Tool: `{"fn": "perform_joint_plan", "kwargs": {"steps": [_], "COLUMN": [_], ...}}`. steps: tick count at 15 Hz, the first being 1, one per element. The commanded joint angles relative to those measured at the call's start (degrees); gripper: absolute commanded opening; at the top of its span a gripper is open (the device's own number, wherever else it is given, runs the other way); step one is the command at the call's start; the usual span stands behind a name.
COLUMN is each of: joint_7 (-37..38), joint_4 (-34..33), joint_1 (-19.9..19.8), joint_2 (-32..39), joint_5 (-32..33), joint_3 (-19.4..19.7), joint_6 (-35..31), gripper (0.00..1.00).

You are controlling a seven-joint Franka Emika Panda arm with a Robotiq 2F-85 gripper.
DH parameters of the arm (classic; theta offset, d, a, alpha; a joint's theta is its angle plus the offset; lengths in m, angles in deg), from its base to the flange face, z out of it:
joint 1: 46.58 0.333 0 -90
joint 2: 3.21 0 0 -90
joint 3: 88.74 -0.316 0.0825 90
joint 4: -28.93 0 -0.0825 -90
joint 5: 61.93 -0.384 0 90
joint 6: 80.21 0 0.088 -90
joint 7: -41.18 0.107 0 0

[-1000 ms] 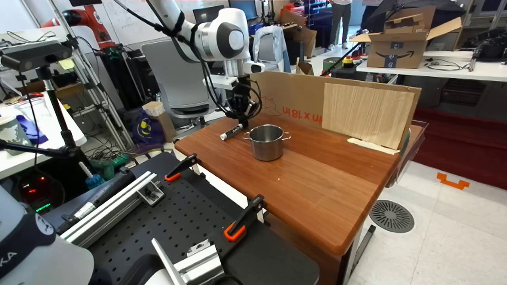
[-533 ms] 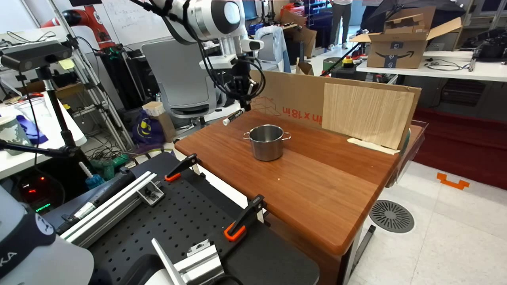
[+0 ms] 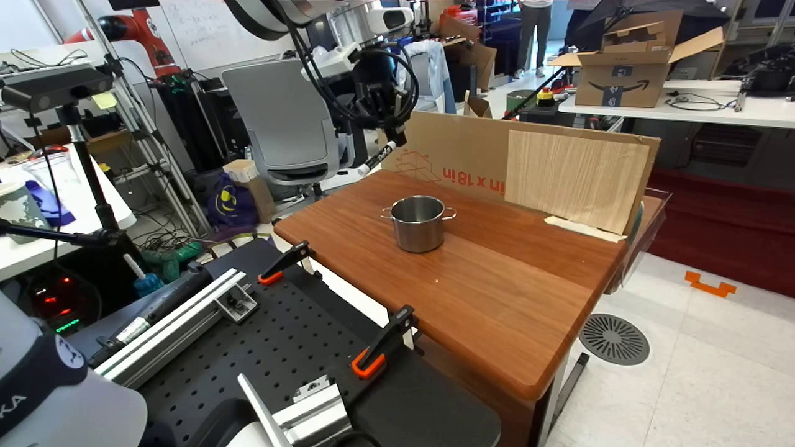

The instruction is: Put the marker into the silver pot.

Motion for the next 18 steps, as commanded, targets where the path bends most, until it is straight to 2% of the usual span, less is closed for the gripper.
{"fn": "perform_joint_plan", "kwargs": {"steps": [1,5,6,9,13,15,18], "joint_7": [10.1,26.0,30.6,43.7,58.5,63.5,67.6], "joint_4": [7.7,11.7,12.1,12.4,12.1,11.9,11.3], "joint_1": [-0.6,-2.5,-1.2,-1.5,-1.3,-1.4,-1.6], "joint_2": [-5.9,-8.7,-9.0,-9.0,-7.9,-7.1,-4.6], "joint_5": [8.5,23.2,27.4,39.7,52.4,56.6,59.4], "joint_3": [1.8,3.8,6.2,8.1,8.7,8.3,8.1], "joint_6": [-8.1,-14.2,-15.2,-15.5,-14.1,-13.7,-13.6], "gripper": [0.05,0.05,0.05,0.05,0.05,0.05,0.05]}}
